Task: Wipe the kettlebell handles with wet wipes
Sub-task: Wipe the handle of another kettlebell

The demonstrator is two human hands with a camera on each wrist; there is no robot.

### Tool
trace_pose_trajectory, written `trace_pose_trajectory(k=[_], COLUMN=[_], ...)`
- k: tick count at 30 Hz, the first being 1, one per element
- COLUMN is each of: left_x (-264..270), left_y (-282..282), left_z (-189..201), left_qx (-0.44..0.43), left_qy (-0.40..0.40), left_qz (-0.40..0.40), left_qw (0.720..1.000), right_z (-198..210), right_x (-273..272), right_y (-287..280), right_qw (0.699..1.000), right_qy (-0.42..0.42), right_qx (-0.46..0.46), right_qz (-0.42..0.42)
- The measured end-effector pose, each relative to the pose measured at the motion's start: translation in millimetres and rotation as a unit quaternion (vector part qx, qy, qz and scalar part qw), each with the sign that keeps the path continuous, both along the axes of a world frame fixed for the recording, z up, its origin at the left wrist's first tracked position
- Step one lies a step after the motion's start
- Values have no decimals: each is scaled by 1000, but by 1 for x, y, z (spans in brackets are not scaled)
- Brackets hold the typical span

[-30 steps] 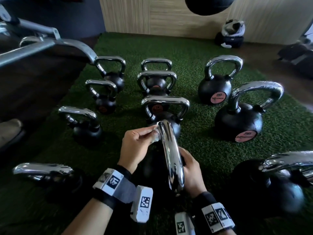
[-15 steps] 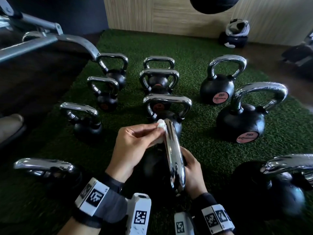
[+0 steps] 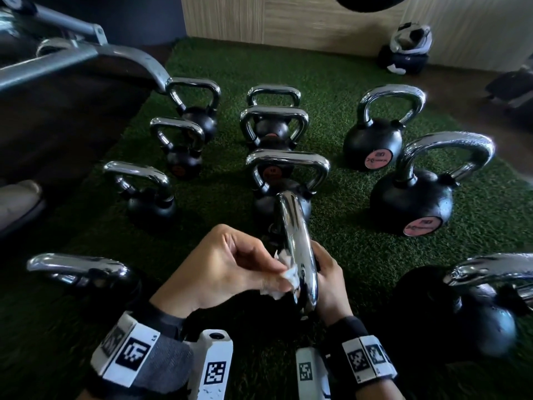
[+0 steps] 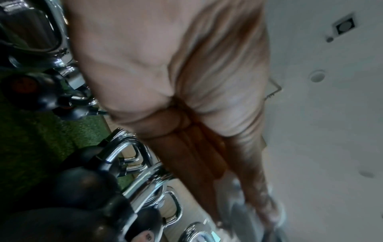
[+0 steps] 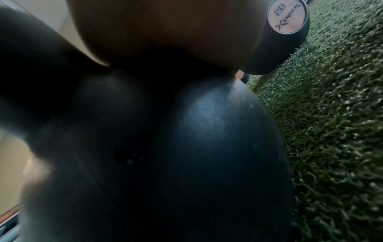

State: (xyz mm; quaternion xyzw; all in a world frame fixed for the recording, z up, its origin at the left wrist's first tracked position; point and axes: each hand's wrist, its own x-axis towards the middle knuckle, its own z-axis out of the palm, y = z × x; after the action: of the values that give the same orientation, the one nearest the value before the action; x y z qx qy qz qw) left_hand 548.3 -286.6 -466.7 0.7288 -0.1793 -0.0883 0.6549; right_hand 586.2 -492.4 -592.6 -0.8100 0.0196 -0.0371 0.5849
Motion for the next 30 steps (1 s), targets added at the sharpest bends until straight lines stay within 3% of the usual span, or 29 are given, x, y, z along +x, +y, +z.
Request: trace_pose_trajectory(k=[3, 12, 22, 26, 30], left_x=[-5, -11, -15, -14, -7], left_y=[0, 0, 0, 10, 20], left_z=[-2, -16, -42, -38, -18], left_qx=[38, 131, 176, 139, 91], left_qy=[-64, -143, -134, -141, -182], left_qz=[10, -51, -31, 8, 41], left_qw=[997, 980, 975, 980, 978], right_z=[1, 3, 10, 33, 87], right_x=[0, -2, -2, -5, -24], right_y=[0, -1, -1, -14, -25], right_qw=[1000, 1000, 999, 997, 992], right_qy=[-5, -5, 28, 29, -73], right_qx=[4, 12, 28, 72, 96], right_qz=[-2, -3, 12, 13, -23])
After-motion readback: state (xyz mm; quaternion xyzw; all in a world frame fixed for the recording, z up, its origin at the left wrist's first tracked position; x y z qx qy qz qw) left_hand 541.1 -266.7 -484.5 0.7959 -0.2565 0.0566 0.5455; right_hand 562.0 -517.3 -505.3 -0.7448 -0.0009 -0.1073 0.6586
